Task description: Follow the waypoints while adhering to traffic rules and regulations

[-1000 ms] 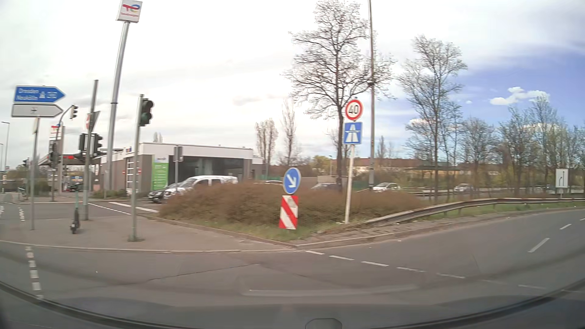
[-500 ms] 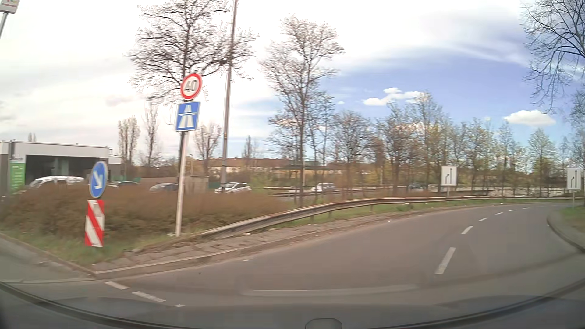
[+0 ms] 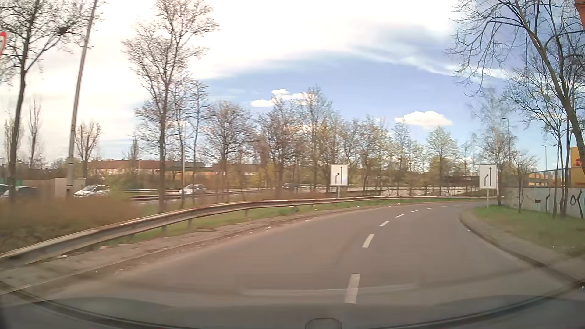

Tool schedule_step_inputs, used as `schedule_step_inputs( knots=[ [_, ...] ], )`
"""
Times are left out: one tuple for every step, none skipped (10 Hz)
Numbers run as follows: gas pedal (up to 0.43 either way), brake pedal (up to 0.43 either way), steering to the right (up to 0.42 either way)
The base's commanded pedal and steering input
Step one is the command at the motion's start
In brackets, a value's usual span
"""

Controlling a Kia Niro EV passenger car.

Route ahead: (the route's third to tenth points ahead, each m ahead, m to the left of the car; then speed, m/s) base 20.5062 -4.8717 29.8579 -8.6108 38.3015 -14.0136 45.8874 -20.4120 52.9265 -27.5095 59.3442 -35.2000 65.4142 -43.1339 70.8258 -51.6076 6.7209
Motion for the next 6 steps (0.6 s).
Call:
schedule_step_inputs(
  knots=[
    [0.421,0.0,0.233],
    [0.461,0.0,0.212],
    [0.488,0.0,0.198],
    [0.488,0.0,0.189],
    [0.52,0.0,0.178],
    [0.551,0.0,0.159]
  ],
)
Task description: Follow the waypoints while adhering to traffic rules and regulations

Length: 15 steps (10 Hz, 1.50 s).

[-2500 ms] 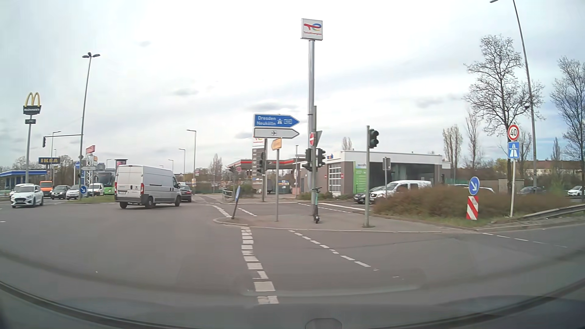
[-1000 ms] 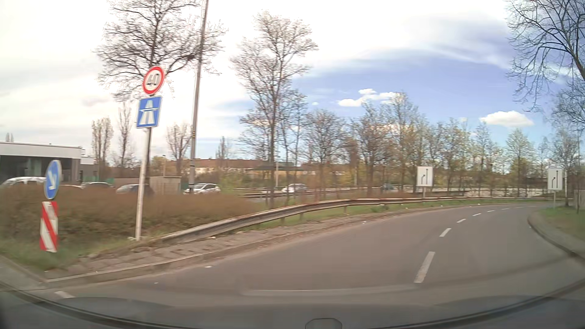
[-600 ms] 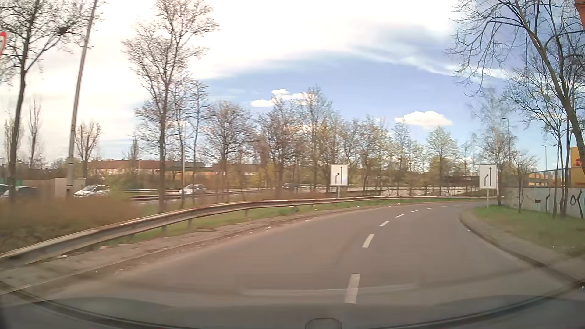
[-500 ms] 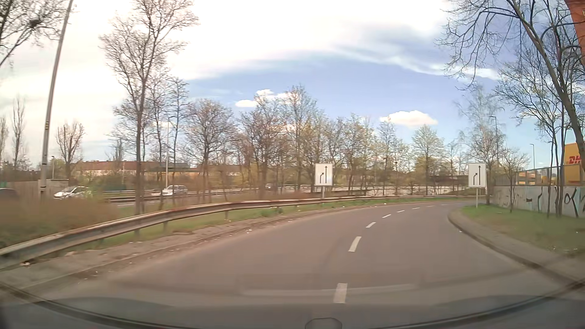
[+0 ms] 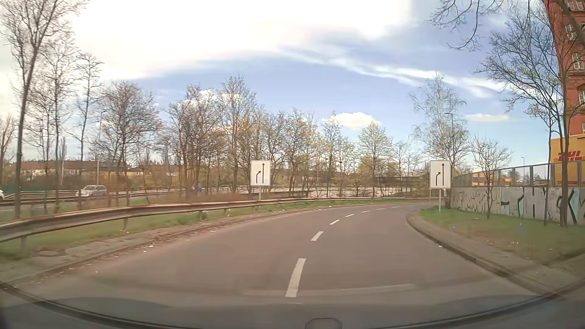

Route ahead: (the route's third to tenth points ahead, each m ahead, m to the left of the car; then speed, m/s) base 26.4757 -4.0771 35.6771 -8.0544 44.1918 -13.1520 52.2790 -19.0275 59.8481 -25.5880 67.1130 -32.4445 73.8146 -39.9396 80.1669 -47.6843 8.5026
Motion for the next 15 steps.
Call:
schedule_step_inputs(
  knots=[
    [0.559,0.0,0.135],
    [0.579,0.0,0.118],
    [0.591,0.0,0.104],
    [0.598,0.0,0.088],
    [0.598,0.0,0.072],
    [0.598,0.0,0.062],
    [0.598,0.0,0.055],
    [0.571,0.0,0.049],
    [0.571,0.0,0.047],
    [0.571,0.0,0.041],
    [0.539,0.0,0.03],
    [0.531,0.0,0.025],
    [0.531,0.0,0.026],
    [0.531,0.0,0.029],
    [0.531,0.0,0.038]
  ],
)
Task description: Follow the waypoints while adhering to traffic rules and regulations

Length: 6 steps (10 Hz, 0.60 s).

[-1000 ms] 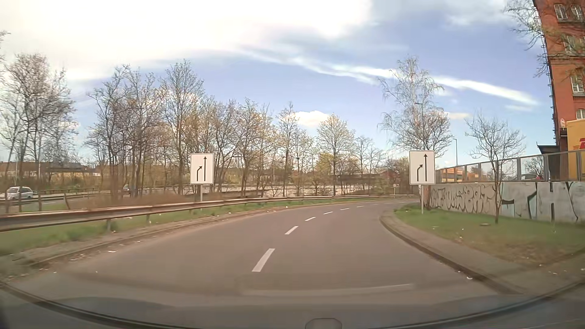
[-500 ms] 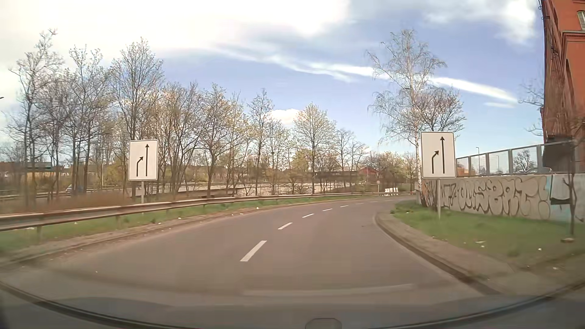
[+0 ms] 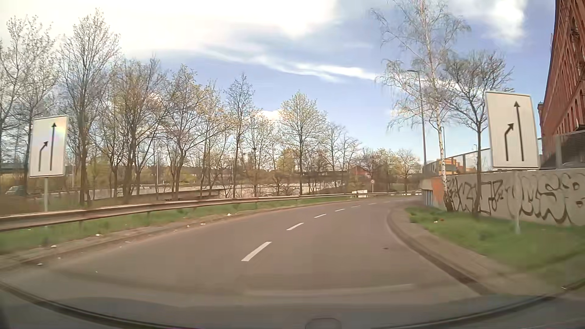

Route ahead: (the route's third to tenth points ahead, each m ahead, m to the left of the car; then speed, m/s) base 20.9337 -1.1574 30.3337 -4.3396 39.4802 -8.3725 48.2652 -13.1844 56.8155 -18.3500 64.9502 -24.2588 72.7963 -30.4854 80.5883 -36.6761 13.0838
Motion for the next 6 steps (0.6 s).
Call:
schedule_step_inputs(
  knots=[
    [0.531,0.0,0.049],
    [0.531,0.0,0.056],
    [0.531,0.0,0.057],
    [0.488,0.0,0.061],
    [0.461,0.0,0.067],
    [0.449,0.0,0.074]
  ],
)
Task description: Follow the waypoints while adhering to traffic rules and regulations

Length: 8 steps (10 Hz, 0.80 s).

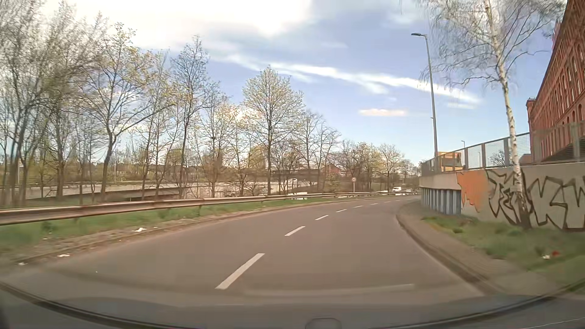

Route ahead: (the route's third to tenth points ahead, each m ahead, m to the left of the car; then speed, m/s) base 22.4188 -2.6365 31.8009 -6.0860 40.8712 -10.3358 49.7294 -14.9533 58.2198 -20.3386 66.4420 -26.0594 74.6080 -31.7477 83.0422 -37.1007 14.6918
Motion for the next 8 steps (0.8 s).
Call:
schedule_step_inputs(
  knots=[
    [0.449,0.0,0.073],
    [0.449,0.0,0.072],
    [0.449,0.0,0.072],
    [0.449,0.0,0.074],
    [0.449,0.0,0.075],
    [0.441,0.0,0.076],
    [0.39,0.0,0.076],
    [0.35,0.0,0.075]
  ],
)
